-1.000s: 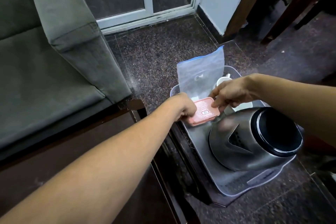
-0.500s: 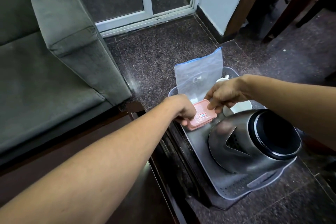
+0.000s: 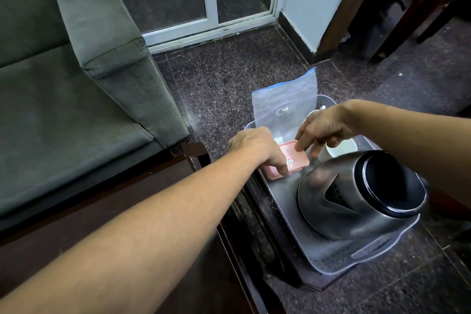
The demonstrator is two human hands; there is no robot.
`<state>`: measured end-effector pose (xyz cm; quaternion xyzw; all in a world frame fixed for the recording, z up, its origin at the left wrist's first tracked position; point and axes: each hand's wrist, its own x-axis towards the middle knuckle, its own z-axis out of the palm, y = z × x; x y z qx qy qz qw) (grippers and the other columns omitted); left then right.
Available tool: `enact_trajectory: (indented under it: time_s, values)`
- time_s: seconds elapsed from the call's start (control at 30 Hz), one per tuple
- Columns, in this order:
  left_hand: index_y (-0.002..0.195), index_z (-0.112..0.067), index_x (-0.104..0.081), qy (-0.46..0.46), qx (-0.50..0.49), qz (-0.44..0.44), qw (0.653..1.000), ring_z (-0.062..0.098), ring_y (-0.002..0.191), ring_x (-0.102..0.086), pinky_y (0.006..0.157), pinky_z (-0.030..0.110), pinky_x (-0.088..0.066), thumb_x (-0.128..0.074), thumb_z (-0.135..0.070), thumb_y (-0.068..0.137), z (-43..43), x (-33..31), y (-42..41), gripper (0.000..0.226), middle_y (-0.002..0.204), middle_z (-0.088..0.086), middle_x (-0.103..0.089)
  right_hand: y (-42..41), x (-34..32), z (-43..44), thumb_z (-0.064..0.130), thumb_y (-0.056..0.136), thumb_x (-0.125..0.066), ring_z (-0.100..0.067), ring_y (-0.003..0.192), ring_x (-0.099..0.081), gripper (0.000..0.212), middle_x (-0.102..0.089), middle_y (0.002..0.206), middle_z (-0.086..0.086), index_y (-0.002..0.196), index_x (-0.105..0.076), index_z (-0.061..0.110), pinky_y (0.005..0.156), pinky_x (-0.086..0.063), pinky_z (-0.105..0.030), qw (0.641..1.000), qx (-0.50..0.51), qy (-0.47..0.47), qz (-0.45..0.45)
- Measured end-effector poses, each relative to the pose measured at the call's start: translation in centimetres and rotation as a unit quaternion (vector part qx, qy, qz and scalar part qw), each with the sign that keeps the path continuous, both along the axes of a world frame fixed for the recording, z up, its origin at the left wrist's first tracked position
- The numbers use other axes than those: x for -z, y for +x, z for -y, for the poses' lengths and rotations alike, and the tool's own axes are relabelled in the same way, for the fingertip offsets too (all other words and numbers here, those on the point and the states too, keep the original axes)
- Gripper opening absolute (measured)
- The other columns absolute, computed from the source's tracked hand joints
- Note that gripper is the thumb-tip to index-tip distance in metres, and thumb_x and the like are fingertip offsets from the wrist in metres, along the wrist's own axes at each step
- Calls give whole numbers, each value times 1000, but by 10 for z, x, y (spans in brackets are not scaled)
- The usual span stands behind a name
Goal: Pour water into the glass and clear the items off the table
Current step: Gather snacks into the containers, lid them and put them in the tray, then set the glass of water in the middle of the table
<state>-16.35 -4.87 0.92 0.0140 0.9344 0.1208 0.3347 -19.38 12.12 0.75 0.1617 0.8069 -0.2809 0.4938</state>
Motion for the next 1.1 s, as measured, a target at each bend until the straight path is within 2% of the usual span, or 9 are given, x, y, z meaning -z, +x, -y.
enact_trajectory:
  time_s: [0.1,0.17,0.33,0.47,0.57,0.63,0.7,0.97,1.1]
  values:
    - [117,-15,-66,44,-38,-40,997,31,108,-67,72,30,-44,-81,-59,58,10,-4,-2,75,116,8,-71,-6,-17,12,15,90,-71,-19,68,-63,29,-68,91,-11,115,-66,0,36,-23,-14,999,-14,39,-12]
    - [115,-16,-69,72,-75,-77,992,31,111,-66,75,29,-46,-72,-54,65,21,-12,-4,63,119,10,-71,-8,-29,27,17,93,-68,-16,57,-54,17,-66,83,-10,104,-66,5,41,-27,-16,997,-3,60,-53]
    - [114,-21,-72,111,-132,-137,976,35,116,-64,90,36,-51,-62,-43,70,68,-39,6,50,123,13,-69,-8,-48,85,17,86,-61,-22,52,-52,15,-67,77,-14,82,-69,5,48,-34,-21,953,64,89,-281]
    - [115,-26,-70,108,-175,-172,963,33,116,-63,89,34,-51,-60,-37,77,132,-47,26,42,125,9,-68,9,-56,167,22,80,-58,-28,60,-61,20,-71,78,-15,77,-70,7,48,-40,-22,921,65,67,-378]
    - [119,-29,-70,108,-209,-189,953,32,119,-61,93,34,-49,-59,-34,80,198,-52,47,40,129,6,-66,37,-57,244,24,81,-60,-23,58,-61,20,-66,62,-7,66,-67,13,48,-42,-23,920,45,4,-390]
    - [117,-30,-71,108,-232,-197,946,32,120,-60,95,33,-48,-58,-33,83,245,-55,64,36,129,6,-66,59,-60,295,25,81,-61,-26,75,-67,19,-70,67,-7,71,-72,14,66,-55,-28,917,23,-31,-397]
    - [112,-32,-72,104,-256,-203,939,31,119,-60,94,32,-47,-59,-33,85,293,-60,83,31,127,4,-68,82,-64,344,27,81,-61,-26,87,-71,18,-75,80,-9,78,-76,17,82,-57,-33,912,5,-59,-406]
    - [107,-32,-72,96,-327,-208,917,29,116,-63,96,30,-49,-54,-23,84,462,-58,174,31,117,2,-74,179,-59,500,25,88,-61,-27,95,-69,17,-77,90,-7,88,-77,17,79,-50,-30,893,-88,-121,-424]
    - [112,-30,-70,104,-355,-187,910,31,115,-63,96,31,-50,-51,-21,86,517,-20,225,34,117,3,-74,227,-19,532,19,85,-65,-23,100,-68,22,-76,99,-3,105,-74,21,84,-46,-25,910,-138,-111,-375]
